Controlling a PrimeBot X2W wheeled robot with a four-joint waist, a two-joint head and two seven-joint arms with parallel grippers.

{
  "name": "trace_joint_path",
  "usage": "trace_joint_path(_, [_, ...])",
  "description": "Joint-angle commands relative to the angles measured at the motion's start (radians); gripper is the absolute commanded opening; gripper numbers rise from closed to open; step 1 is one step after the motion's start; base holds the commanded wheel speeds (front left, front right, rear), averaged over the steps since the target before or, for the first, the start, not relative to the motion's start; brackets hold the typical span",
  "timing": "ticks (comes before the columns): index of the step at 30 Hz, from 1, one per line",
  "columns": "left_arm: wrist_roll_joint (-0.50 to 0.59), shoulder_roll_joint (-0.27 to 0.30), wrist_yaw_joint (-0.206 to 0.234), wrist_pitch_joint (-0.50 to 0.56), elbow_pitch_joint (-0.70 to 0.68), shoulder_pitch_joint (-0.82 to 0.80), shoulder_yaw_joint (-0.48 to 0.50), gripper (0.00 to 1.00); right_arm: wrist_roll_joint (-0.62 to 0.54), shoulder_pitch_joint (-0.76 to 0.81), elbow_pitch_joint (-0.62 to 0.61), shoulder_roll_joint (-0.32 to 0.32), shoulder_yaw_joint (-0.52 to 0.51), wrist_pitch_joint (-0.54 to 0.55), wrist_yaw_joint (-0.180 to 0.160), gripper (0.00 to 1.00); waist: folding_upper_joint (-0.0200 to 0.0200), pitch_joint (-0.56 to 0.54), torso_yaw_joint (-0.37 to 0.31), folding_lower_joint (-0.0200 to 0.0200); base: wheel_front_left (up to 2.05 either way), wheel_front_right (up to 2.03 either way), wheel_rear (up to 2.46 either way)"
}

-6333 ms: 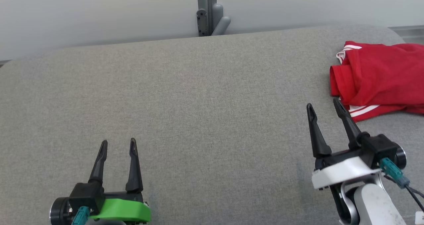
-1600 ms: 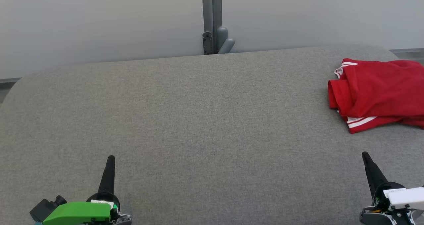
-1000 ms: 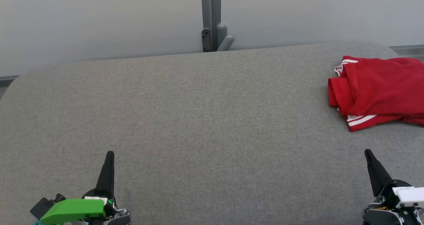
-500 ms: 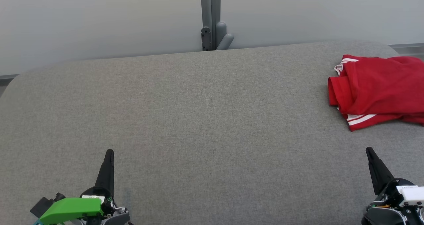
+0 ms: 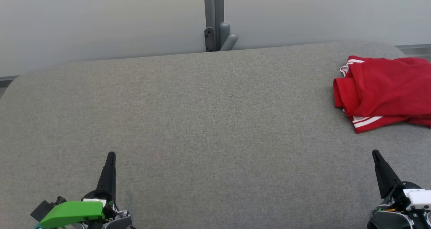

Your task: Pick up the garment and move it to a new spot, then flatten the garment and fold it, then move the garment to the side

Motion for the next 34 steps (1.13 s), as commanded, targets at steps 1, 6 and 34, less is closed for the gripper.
trace_joint_path(1, [-0.002,0.000,-0.005,0.002,0.001,-0.013,0.003,0.00,-0.004,-0.010,0.002,-0.001,-0.003,0.005,0.000,0.00,0.0000,0.000,0.000,0.0000,0.00,0.00,0.00])
trace_joint_path(6, [-0.002,0.000,-0.005,0.002,0.001,-0.013,0.003,0.00,-0.004,-0.010,0.002,0.000,-0.004,0.007,0.000,0.00,0.0000,0.000,0.000,0.0000,0.00,0.00,0.00])
trace_joint_path(34, [0.000,-0.001,-0.005,0.004,0.001,-0.013,0.004,0.00,-0.007,-0.010,0.003,0.003,-0.007,0.008,0.000,0.00,0.0000,0.000,0.000,0.0000,0.00,0.00,0.00])
